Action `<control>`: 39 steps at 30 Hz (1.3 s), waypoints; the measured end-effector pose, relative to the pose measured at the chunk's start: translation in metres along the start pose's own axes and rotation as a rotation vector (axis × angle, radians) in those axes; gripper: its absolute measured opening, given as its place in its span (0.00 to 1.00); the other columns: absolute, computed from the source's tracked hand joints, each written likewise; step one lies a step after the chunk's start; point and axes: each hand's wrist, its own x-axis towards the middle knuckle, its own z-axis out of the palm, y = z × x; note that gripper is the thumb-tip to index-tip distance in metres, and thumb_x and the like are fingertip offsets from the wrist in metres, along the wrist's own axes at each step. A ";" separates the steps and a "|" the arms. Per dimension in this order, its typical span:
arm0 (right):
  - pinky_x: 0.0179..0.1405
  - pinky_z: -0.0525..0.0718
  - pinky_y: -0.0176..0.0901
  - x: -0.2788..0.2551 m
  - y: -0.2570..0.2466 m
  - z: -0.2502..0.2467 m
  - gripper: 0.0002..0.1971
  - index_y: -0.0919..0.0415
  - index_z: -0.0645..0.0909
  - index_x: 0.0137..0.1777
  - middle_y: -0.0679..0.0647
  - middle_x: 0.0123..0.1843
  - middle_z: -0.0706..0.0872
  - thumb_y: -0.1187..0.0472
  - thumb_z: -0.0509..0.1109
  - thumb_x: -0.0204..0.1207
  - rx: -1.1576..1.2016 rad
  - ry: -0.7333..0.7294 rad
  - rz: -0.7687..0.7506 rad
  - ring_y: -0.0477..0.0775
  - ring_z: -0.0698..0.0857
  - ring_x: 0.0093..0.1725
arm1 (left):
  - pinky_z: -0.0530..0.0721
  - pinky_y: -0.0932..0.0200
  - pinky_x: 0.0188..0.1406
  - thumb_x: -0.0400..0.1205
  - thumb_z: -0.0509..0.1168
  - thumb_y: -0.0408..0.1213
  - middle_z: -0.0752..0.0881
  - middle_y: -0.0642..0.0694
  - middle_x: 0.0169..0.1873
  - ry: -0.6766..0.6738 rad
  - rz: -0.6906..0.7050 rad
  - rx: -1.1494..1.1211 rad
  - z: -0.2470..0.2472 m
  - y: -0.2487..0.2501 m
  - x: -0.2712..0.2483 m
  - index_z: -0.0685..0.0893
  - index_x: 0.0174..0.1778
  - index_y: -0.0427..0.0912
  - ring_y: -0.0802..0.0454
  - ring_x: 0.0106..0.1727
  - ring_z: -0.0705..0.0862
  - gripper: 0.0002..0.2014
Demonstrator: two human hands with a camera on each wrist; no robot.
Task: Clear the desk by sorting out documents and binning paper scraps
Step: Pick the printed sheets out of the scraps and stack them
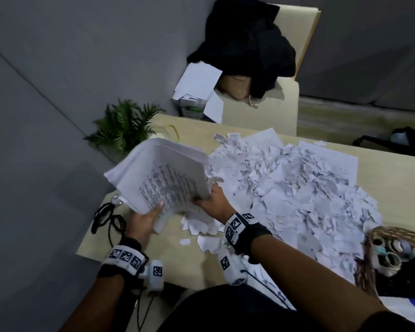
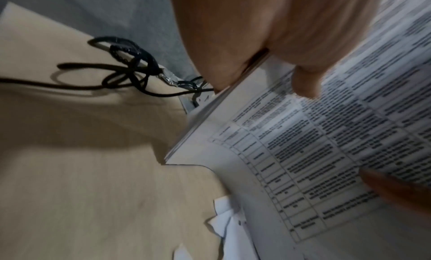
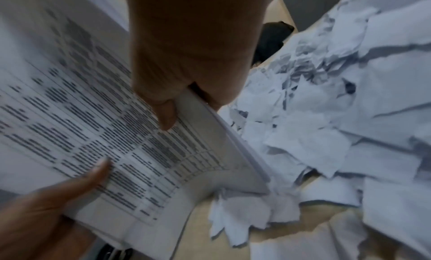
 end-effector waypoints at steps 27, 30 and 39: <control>0.60 0.82 0.51 -0.090 0.034 -0.469 0.38 0.50 0.68 0.75 0.56 0.63 0.83 0.64 0.79 0.65 -0.215 0.809 0.016 0.58 0.81 0.62 | 0.88 0.49 0.45 0.78 0.69 0.23 0.86 0.35 0.58 -0.835 0.183 0.358 0.469 0.120 -0.047 0.79 0.65 0.33 0.37 0.55 0.87 0.19; 0.60 0.82 0.52 -0.102 0.073 -0.523 0.42 0.49 0.64 0.78 0.55 0.62 0.82 0.65 0.78 0.65 -0.285 0.760 0.129 0.58 0.81 0.61 | 0.89 0.43 0.48 0.78 0.71 0.27 0.87 0.36 0.56 -0.905 0.090 0.497 0.531 0.091 -0.060 0.80 0.61 0.37 0.38 0.53 0.87 0.16; 0.61 0.80 0.57 -0.099 0.198 -0.615 0.38 0.55 0.64 0.78 0.65 0.66 0.79 0.65 0.78 0.69 -0.248 0.738 0.446 0.68 0.78 0.66 | 0.84 0.52 0.53 0.79 0.71 0.27 0.85 0.38 0.59 -0.952 -0.134 0.704 0.664 0.012 -0.073 0.79 0.64 0.30 0.43 0.56 0.85 0.18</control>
